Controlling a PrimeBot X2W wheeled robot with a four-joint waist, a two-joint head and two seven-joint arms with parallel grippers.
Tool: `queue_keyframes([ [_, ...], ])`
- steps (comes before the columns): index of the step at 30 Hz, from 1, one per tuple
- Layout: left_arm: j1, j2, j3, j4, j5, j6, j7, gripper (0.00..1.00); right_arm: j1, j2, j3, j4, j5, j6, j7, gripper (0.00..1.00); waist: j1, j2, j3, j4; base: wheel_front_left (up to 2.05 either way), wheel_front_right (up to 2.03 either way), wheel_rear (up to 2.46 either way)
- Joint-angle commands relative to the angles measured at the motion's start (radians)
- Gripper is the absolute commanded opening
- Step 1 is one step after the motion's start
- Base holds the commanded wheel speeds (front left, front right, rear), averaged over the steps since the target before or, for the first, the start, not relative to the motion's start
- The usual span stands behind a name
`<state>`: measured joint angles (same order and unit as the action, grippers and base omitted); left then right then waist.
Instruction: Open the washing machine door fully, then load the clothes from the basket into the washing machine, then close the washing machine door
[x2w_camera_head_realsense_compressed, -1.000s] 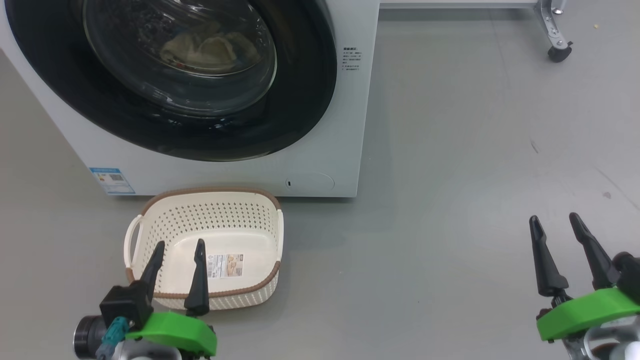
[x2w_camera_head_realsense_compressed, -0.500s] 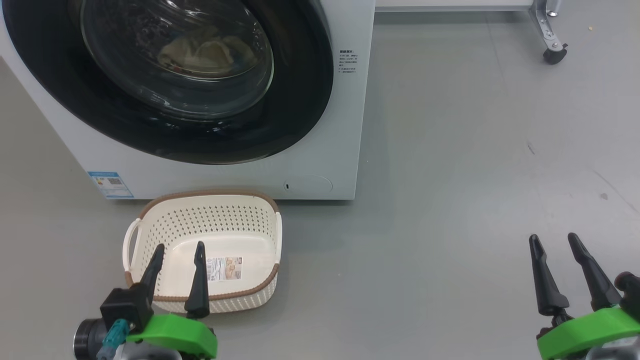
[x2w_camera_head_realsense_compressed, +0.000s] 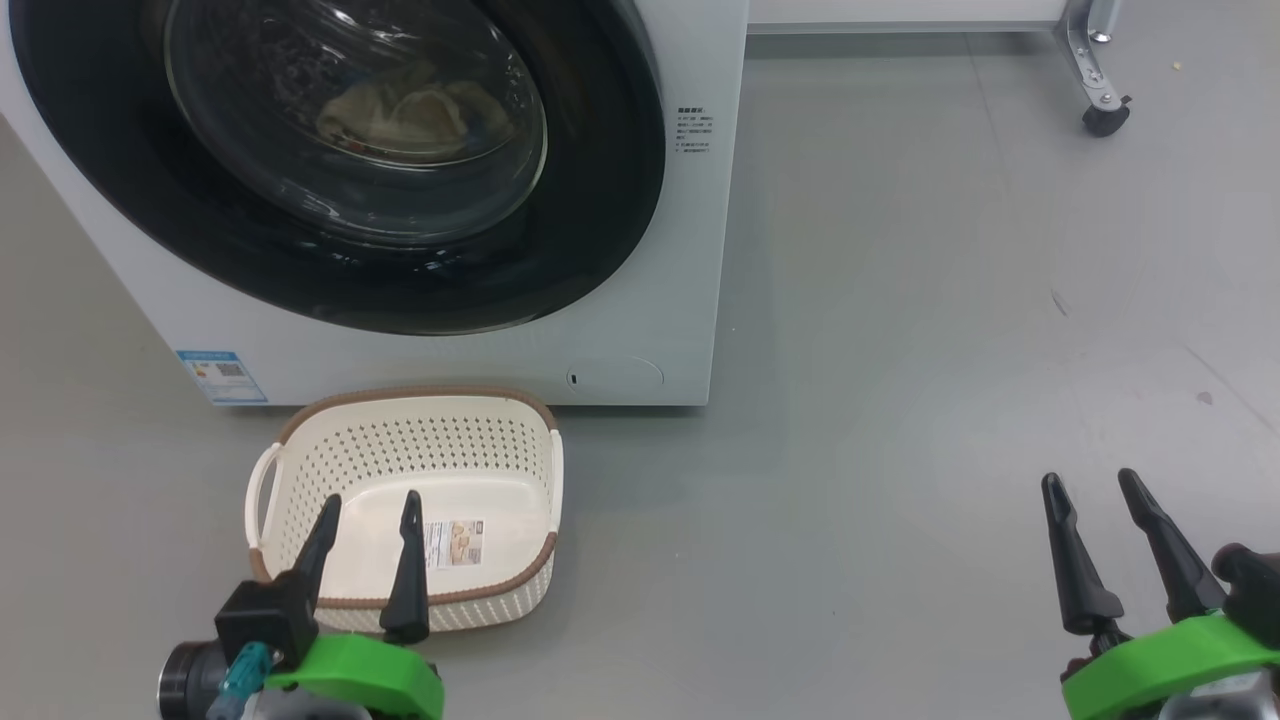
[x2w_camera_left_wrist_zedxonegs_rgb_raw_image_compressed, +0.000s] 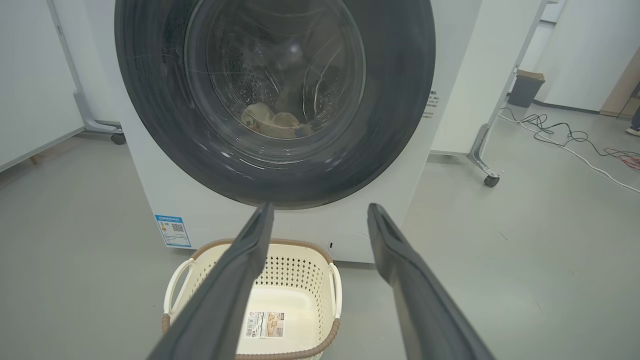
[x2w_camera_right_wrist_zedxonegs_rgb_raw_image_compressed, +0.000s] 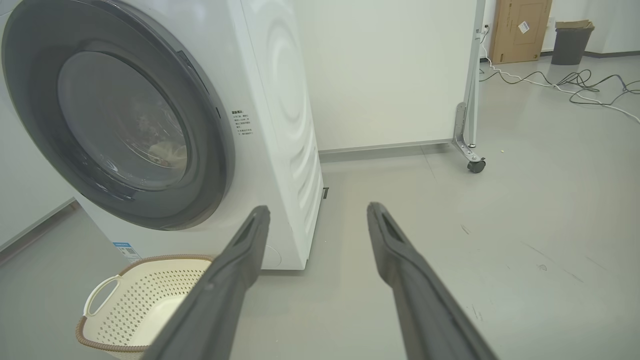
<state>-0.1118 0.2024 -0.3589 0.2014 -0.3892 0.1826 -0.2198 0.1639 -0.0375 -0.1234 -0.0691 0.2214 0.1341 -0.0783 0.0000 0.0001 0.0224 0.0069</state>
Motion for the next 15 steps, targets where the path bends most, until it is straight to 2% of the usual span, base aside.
queue_keyframes([
  [1,-0.02,0.018,0.037,-0.024,-0.009,0.006,-0.01,1.0,-0.024,-0.013,0.023,-0.029,0.0,-0.003,-0.002,1.0,0.0,-0.0001,0.0,0.0,0.0,0.0,0.0],
  [15,-0.029,0.025,0.026,-0.022,0.002,0.019,-0.015,1.0,-0.025,-0.013,0.031,-0.021,0.012,-0.003,-0.003,1.0,0.0,-0.0001,0.005,-0.002,0.0,0.0,0.0],
])
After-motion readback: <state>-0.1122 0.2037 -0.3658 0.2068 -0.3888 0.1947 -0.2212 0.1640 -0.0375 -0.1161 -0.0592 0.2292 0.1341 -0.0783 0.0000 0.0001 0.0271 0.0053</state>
